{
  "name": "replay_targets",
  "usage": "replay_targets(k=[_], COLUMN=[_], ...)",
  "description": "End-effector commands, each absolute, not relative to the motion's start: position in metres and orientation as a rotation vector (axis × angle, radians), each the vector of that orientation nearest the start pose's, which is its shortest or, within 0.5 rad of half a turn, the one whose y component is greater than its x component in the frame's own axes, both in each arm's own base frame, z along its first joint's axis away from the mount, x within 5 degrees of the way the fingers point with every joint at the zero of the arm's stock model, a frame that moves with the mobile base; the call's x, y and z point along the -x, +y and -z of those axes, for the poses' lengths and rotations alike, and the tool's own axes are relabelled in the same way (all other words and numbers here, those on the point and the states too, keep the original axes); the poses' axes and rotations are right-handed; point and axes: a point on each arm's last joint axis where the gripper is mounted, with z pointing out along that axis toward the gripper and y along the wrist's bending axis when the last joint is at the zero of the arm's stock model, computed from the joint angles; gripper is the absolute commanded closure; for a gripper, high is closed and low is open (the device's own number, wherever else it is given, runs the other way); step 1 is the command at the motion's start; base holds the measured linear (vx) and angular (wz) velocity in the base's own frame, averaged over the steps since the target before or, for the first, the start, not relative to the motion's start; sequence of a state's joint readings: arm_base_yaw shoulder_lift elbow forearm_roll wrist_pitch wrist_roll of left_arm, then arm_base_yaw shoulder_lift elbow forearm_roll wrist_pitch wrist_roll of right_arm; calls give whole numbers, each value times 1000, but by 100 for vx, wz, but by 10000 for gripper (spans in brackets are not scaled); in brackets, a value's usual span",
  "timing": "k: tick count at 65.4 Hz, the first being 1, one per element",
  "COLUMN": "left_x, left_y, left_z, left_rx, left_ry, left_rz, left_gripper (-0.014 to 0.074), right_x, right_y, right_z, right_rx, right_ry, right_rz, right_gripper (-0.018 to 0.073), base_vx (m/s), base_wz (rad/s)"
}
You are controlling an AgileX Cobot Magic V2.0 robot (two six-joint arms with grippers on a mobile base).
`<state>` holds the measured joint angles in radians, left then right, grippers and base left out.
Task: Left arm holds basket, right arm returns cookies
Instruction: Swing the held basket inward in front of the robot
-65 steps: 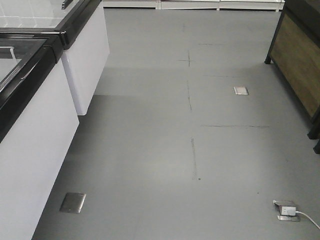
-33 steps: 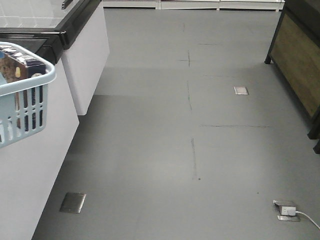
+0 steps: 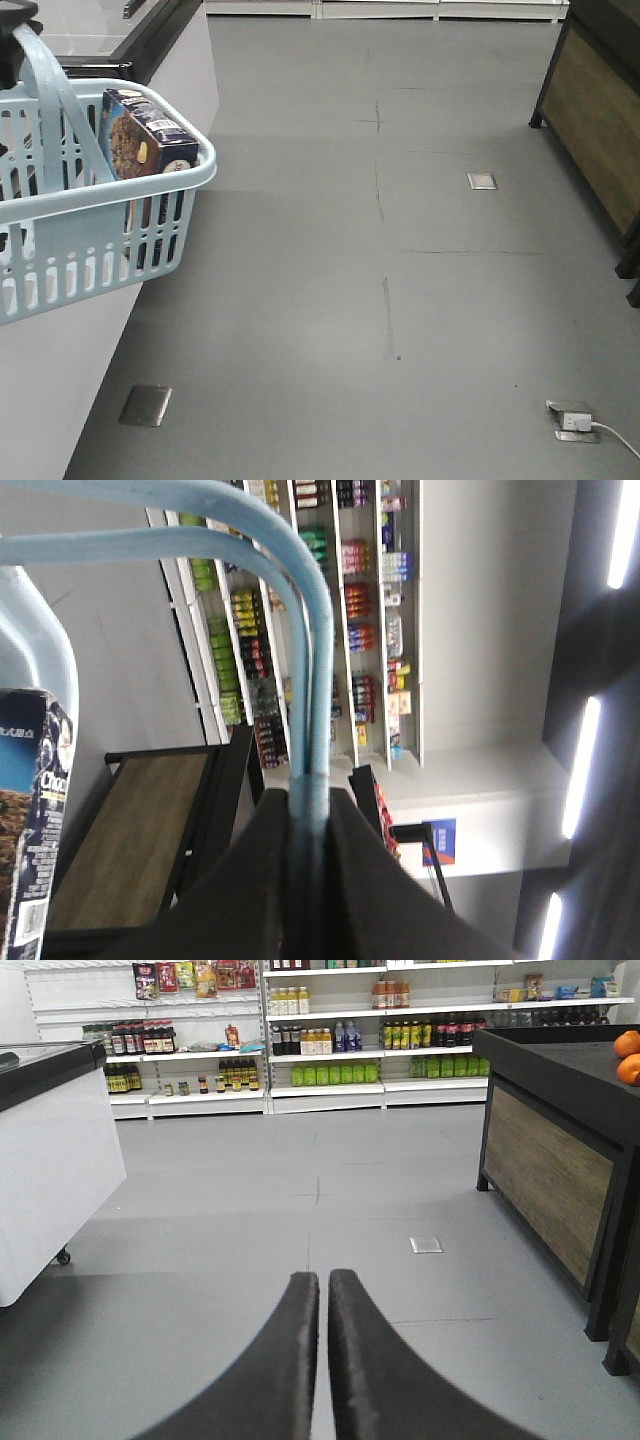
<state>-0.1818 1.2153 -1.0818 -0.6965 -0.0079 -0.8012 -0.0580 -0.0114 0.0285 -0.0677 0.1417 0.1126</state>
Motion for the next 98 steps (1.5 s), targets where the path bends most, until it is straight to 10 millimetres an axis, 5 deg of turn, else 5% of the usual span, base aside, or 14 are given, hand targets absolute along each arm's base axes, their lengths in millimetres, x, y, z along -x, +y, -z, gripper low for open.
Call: replay_targets(k=[1,37,69,98], left_x=[-263,-245,-232,-229], left_y=[-56,-110,-137,-159], left_z=[-437,-430,-424,-417], left_rx=[979,764,492,328], left_ry=[1298,1552,1731,1811], left_rz=[1312,1366,1355,1557], left_gripper=[602,602,602,602], right_x=[-56,-56,-56,-56], right_y=[-4,-4,-4,-4], right_z=[-193,-193,-193,-193], right_rx=[-75,-75,-75,-75], right_ry=[1570,1570,1570,1570], right_rz=[25,25,25,25], right_gripper=[562,562,562,562], base_vx=[0,0,0,0], base_wz=[0,0,0,0])
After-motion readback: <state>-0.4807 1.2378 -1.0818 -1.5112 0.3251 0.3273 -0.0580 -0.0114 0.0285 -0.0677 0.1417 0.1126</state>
